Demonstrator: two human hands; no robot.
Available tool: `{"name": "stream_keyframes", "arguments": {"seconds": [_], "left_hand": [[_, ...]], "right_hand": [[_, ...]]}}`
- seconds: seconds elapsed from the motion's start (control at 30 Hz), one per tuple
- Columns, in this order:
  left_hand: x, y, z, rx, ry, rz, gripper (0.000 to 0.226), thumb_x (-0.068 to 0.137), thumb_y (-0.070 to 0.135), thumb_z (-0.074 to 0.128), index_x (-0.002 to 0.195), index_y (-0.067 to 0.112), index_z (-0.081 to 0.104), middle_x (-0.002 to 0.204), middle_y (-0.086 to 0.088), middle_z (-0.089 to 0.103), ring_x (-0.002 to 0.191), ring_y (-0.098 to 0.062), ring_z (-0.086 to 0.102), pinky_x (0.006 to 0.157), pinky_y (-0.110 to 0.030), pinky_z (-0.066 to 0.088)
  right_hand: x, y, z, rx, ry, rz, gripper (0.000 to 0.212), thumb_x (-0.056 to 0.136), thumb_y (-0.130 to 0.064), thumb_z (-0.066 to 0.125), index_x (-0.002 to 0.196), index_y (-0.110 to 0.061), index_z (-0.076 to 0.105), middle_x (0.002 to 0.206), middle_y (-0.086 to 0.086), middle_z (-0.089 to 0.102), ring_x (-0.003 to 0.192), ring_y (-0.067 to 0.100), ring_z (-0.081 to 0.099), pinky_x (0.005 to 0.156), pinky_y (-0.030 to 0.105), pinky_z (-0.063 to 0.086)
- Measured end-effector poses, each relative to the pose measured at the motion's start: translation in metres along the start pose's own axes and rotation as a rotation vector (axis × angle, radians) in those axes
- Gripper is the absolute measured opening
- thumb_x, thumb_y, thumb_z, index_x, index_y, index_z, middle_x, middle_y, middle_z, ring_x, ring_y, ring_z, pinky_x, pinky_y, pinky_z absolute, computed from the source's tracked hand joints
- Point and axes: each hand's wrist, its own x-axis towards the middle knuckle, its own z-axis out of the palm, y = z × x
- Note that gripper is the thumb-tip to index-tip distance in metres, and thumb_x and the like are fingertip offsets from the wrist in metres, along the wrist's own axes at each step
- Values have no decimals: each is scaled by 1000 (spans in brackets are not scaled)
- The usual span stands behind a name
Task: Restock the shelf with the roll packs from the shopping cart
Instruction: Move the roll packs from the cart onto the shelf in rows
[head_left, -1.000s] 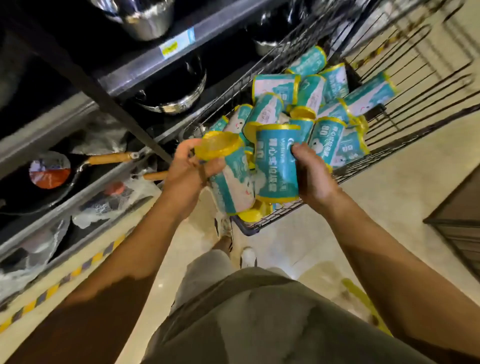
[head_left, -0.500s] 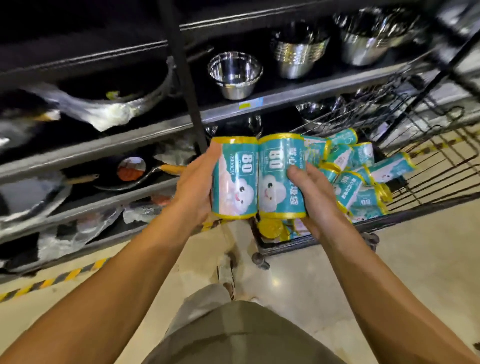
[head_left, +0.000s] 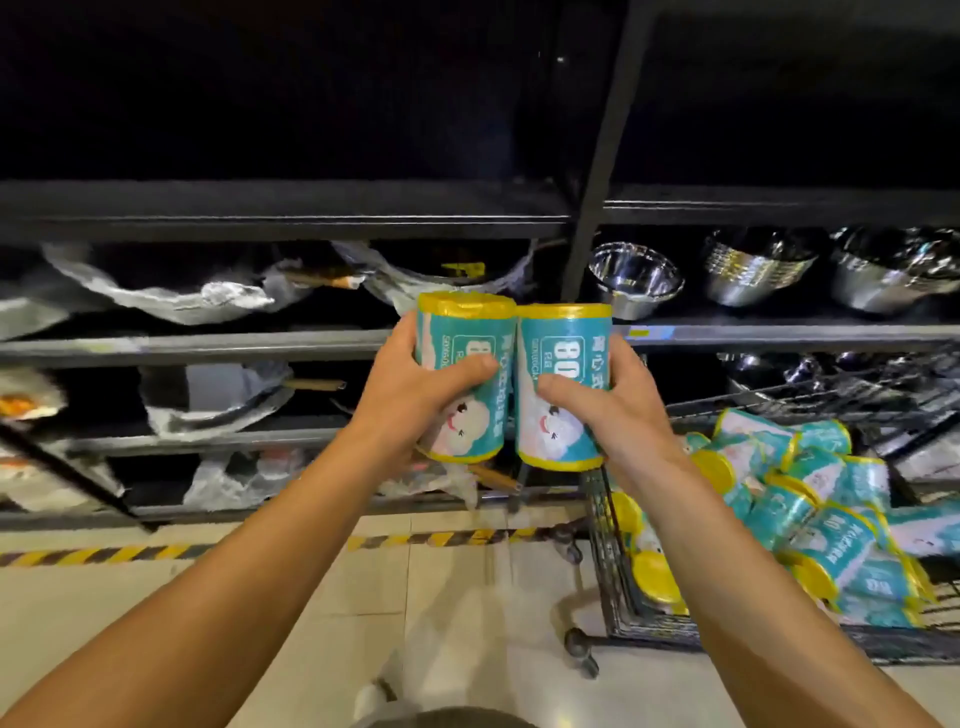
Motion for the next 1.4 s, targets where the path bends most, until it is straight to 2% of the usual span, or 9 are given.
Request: {"name": "stream_keyframes", "arguments": {"seconds": [0.1,0.27,0.43,0.6,0.83,1.03,1.13,1.23,1.4], "left_hand": [[20,20,-46,38,21,71,40,77,18,81,110,23,59,101,0,76,90,-21,74,74,-39,60],[56,54,-106,75,46,174,48,67,32,80,110,19,61,99,-1,75,89,-20,74,73,-36,60],[92,80,-140,113,82,248,42,70,31,78,106,21,61,98,3,75,88,-15,74,74,-33,60],[140,88,-159,109,101,252,37,79,23,81,109,19,60,101,2,74,90,-15,74,73,-33,60],[226,84,-157,119,151,253,39,82,18,79,114,19,58,102,2,73,90,-12,73,70,-26,59],[295,70,-138,94,164,231,47,76,20,84,116,18,58,102,0,74,92,-15,73,73,-31,60],[325,60,-129,94,159,218,58,67,29,82,119,19,57,105,0,73,95,-16,73,79,-37,60],[350,50,-120,101,131,212,66,68,30,81,126,20,52,111,1,70,99,-14,72,81,-36,60],[394,33,-106,134,79,220,57,77,24,80,121,19,45,114,-2,65,105,-14,68,87,-37,59]], "right_hand": [[20,-21,38,-24,-13,-68,47,68,-22,80,113,-25,65,102,0,76,92,21,74,79,41,60],[56,-54,90,-71,76,-207,38,75,-19,83,108,-25,66,96,-10,76,88,9,73,72,27,55],[104,-71,118,-13,154,-289,68,73,-14,82,133,-18,50,116,1,70,101,13,72,81,31,59],[169,-76,126,-82,186,-317,69,76,-3,81,134,-21,48,118,0,66,104,11,68,87,35,58],[294,-66,115,-189,160,-329,72,73,0,82,130,-22,42,118,2,60,108,17,65,90,40,57],[390,-51,102,-236,91,-286,76,73,6,78,133,-20,38,110,-3,58,103,16,64,82,28,55],[412,-36,98,-213,75,-254,76,75,7,76,135,-16,37,108,-3,58,101,15,63,77,23,53],[420,-26,94,-172,57,-251,80,68,-7,76,135,-25,36,111,-3,60,102,13,65,82,27,54],[420,-24,91,-174,75,-285,99,69,-14,80,149,-31,23,131,-3,53,113,6,62,93,24,53]]}}
